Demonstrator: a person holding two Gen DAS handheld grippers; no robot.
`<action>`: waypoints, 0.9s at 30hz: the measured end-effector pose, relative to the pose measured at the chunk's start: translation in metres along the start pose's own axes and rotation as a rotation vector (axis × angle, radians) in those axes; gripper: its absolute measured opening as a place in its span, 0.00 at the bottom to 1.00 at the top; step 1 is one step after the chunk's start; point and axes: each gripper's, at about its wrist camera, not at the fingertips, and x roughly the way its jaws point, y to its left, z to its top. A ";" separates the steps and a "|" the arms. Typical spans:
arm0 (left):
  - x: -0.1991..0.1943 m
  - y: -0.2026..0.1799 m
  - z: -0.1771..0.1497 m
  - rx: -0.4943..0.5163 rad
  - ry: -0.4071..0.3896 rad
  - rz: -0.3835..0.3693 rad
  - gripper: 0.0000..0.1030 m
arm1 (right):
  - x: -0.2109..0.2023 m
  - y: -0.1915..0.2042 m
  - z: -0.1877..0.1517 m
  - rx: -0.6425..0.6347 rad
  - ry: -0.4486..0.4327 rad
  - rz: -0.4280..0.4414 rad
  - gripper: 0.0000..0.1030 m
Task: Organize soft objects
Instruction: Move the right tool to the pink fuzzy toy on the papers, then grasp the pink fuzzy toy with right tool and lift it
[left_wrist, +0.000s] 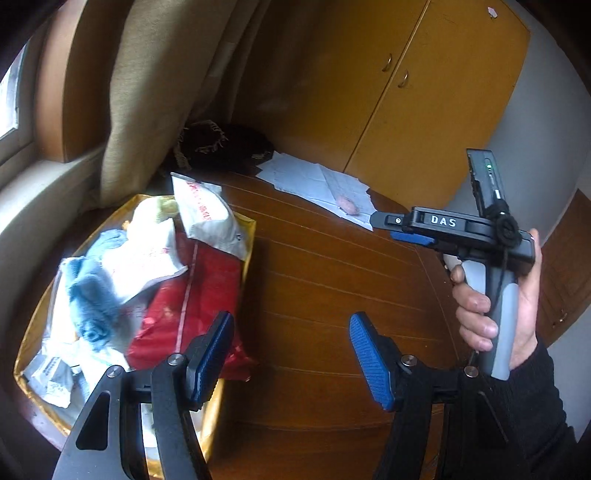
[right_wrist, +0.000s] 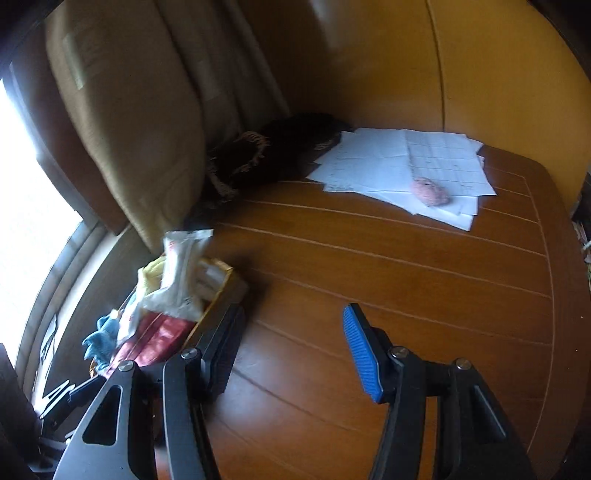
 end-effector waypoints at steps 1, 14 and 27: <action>0.004 -0.005 0.003 0.017 -0.004 -0.006 0.67 | 0.004 -0.013 0.008 0.019 -0.002 -0.024 0.54; 0.033 -0.020 0.023 0.074 -0.027 -0.077 0.67 | 0.122 -0.143 0.121 0.184 0.031 -0.165 0.50; 0.024 -0.017 0.018 0.031 -0.003 -0.080 0.67 | 0.127 -0.112 0.107 0.090 0.086 -0.206 0.00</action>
